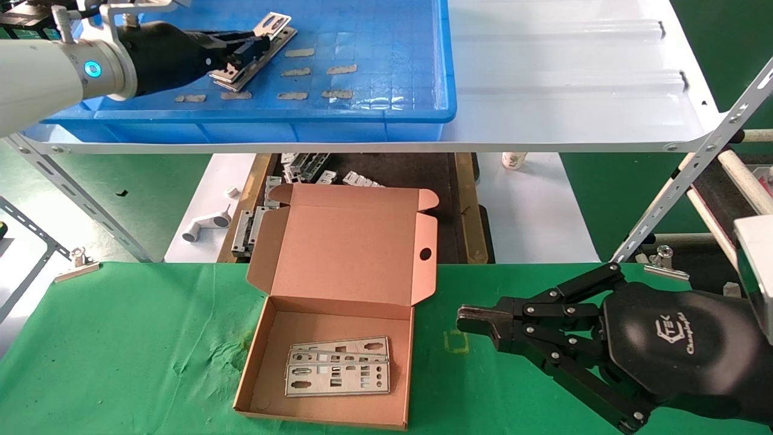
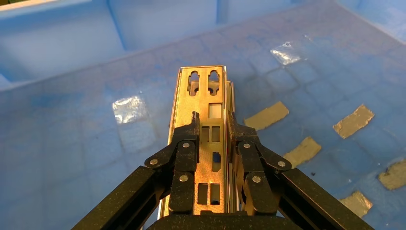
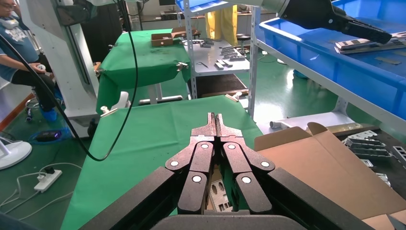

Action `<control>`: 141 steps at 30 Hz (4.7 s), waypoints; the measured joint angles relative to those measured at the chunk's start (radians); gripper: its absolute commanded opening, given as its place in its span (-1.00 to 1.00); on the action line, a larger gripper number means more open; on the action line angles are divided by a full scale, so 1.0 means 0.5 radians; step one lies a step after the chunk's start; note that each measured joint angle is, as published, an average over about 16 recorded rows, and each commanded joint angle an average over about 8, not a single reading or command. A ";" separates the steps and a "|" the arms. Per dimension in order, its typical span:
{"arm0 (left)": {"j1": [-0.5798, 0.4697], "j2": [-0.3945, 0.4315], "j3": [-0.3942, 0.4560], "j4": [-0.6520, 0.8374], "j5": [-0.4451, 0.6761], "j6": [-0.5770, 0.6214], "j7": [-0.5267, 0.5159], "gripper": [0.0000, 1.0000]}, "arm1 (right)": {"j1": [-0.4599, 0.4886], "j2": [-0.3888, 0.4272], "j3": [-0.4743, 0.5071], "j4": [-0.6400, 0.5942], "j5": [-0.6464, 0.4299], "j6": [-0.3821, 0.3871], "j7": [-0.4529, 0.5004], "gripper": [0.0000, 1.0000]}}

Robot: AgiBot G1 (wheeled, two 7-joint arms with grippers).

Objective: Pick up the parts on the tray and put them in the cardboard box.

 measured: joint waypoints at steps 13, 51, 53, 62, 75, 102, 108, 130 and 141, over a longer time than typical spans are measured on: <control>-0.069 -0.066 -0.008 -0.086 -0.015 0.187 0.111 -1.00 | 0.000 0.000 0.000 0.000 0.000 0.000 0.000 -1.00; 0.653 -0.571 0.749 -1.272 -0.339 1.447 0.888 -1.00 | 0.000 0.000 -0.001 0.000 0.000 0.000 0.000 -1.00; 0.704 -0.536 0.778 -1.244 -0.305 1.394 0.926 -1.00 | 0.000 0.000 -0.001 0.000 0.000 0.000 0.000 -1.00; 0.844 -0.385 0.836 -1.076 -0.207 1.202 1.060 -0.30 | 0.000 0.000 -0.001 0.000 0.000 0.000 0.000 -1.00; 0.853 -0.274 0.850 -0.833 -0.185 1.173 1.160 1.00 | 0.000 0.000 -0.001 0.000 0.001 0.000 0.000 -1.00; 0.859 -0.427 0.634 -0.945 -0.427 1.519 0.954 1.00 | 0.000 0.000 -0.001 0.000 0.001 0.000 -0.001 1.00; 0.965 -0.512 0.508 -1.131 -0.519 1.510 0.811 1.00 | 0.000 0.000 -0.001 0.000 0.001 0.000 -0.001 1.00; 1.357 -0.826 0.046 -1.812 -0.856 1.477 0.288 1.00 | 0.000 0.000 -0.001 0.000 0.001 0.000 -0.001 1.00; 1.552 -0.983 -0.185 -2.151 -1.024 1.460 0.027 1.00 | 0.000 0.001 -0.001 0.000 0.001 0.001 -0.001 1.00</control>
